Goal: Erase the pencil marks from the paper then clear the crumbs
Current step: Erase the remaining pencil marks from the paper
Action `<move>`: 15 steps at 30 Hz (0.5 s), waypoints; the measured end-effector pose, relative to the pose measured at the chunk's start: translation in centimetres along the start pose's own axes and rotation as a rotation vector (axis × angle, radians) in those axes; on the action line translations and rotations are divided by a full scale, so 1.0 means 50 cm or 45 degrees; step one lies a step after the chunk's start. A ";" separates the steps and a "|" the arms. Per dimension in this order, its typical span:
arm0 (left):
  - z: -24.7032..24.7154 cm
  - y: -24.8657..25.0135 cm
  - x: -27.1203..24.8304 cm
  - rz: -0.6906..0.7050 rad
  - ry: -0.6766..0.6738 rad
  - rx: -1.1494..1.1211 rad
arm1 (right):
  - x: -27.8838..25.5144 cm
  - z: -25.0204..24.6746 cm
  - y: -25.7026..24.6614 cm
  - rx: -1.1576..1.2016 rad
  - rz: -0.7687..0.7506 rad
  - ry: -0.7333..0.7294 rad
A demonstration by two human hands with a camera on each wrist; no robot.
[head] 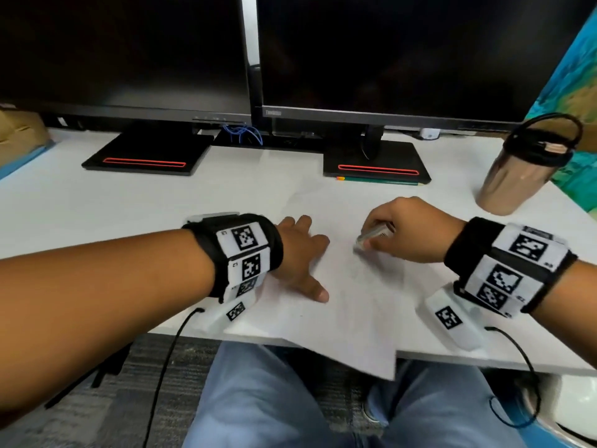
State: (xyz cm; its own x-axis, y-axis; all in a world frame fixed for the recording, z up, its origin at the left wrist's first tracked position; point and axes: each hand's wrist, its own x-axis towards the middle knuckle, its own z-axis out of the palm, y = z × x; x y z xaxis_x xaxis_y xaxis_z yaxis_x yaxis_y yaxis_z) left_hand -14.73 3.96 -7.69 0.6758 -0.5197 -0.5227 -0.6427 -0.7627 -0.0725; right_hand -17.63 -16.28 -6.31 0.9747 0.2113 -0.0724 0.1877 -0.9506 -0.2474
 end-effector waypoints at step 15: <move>-0.039 0.033 0.144 -0.026 -0.037 -0.048 | 0.090 0.012 0.051 -0.326 -0.009 -0.048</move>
State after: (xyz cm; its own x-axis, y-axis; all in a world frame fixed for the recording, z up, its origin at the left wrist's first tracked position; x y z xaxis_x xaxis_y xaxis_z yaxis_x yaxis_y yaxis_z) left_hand -10.20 -1.80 -9.90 0.6777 -0.4929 -0.5457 -0.6142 -0.7875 -0.0515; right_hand -12.85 -17.63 -7.85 0.9690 0.2219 -0.1088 0.2237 -0.9747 0.0046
